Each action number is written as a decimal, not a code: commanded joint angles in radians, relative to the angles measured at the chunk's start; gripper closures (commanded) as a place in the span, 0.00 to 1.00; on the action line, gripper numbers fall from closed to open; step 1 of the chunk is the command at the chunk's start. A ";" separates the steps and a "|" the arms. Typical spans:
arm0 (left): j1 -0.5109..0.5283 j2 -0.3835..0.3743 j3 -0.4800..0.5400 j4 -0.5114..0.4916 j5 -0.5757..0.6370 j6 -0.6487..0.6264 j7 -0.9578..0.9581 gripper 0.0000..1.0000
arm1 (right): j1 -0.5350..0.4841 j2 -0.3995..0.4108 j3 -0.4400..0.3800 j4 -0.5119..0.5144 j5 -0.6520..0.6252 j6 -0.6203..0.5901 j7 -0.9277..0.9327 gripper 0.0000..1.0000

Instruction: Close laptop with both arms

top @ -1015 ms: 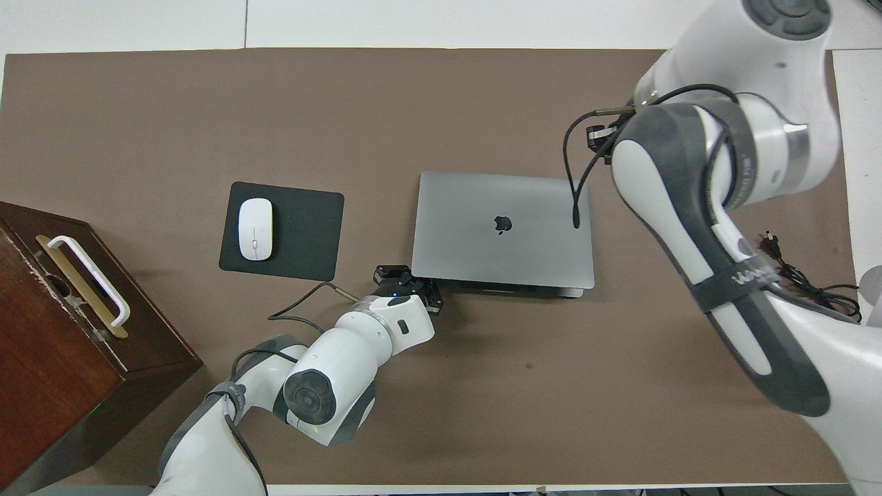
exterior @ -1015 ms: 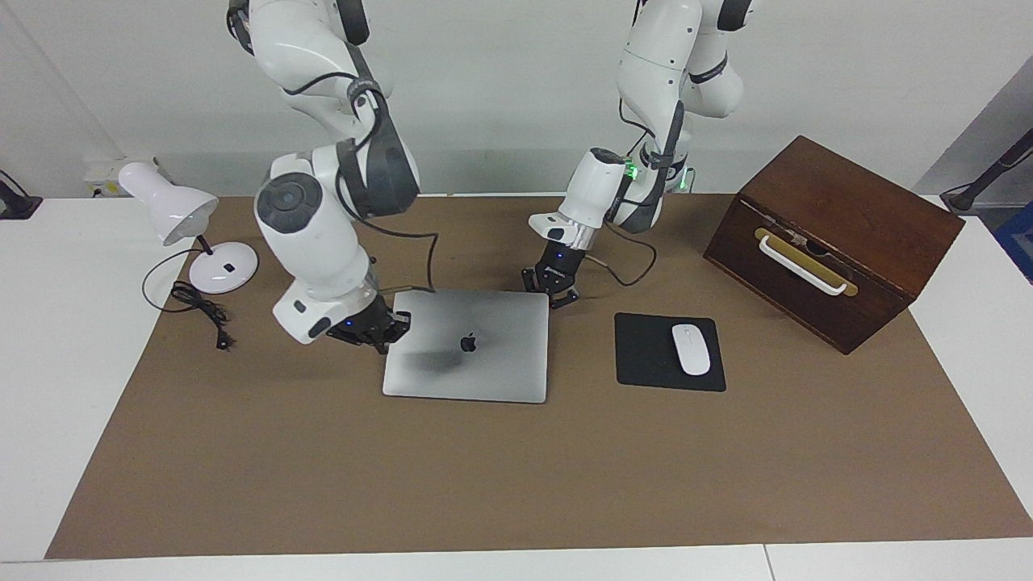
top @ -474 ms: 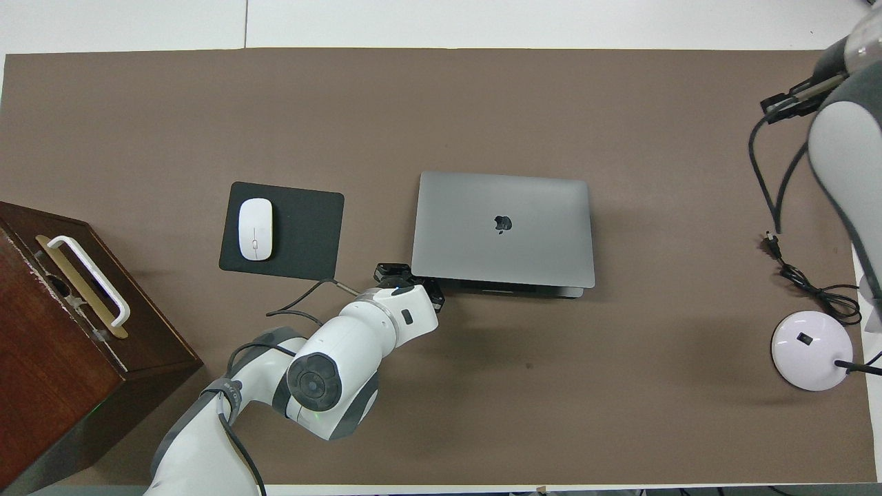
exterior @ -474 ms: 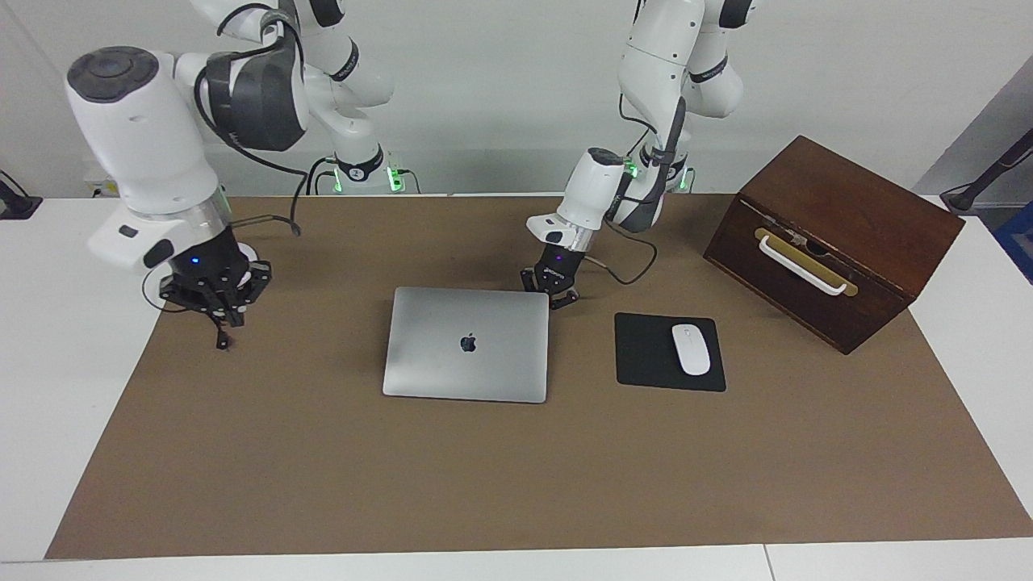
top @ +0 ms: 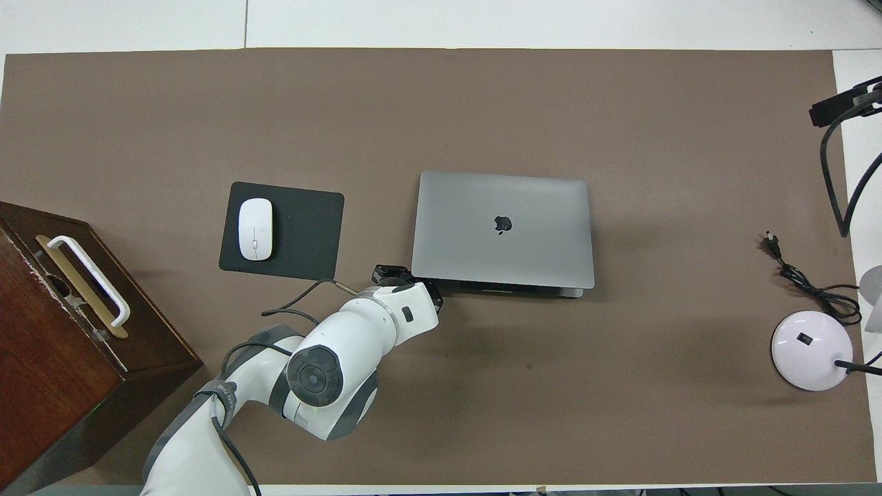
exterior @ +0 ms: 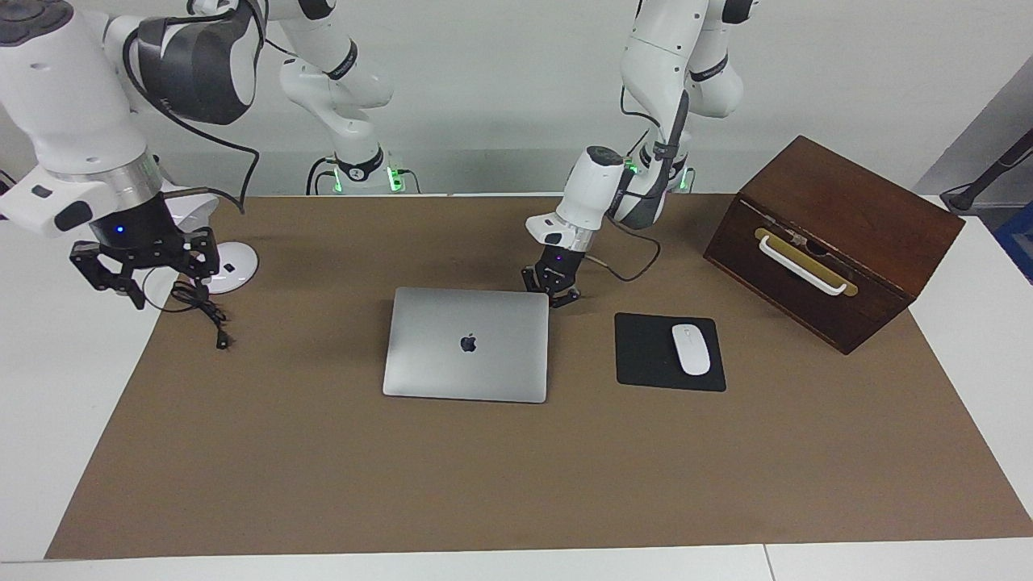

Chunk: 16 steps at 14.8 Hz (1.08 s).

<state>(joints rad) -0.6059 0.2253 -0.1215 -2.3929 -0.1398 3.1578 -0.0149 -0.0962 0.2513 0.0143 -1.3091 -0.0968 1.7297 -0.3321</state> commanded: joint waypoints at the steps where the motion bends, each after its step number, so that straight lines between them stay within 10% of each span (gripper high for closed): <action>1: 0.002 -0.044 -0.004 -0.054 -0.010 -0.041 -0.005 1.00 | -0.043 -0.032 0.013 -0.004 0.107 -0.016 0.068 0.00; 9: 0.003 -0.223 -0.006 -0.055 -0.064 -0.339 -0.010 1.00 | -0.039 -0.125 0.016 -0.071 0.164 -0.254 0.235 0.00; 16: 0.014 -0.428 0.014 -0.003 -0.078 -0.786 -0.016 1.00 | -0.050 -0.377 0.015 -0.530 0.174 0.030 0.243 0.00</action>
<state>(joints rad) -0.6060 -0.1341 -0.1159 -2.4066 -0.1962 2.4946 -0.0311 -0.1317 -0.0206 0.0182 -1.6637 0.0555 1.6657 -0.1002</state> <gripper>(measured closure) 0.991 0.000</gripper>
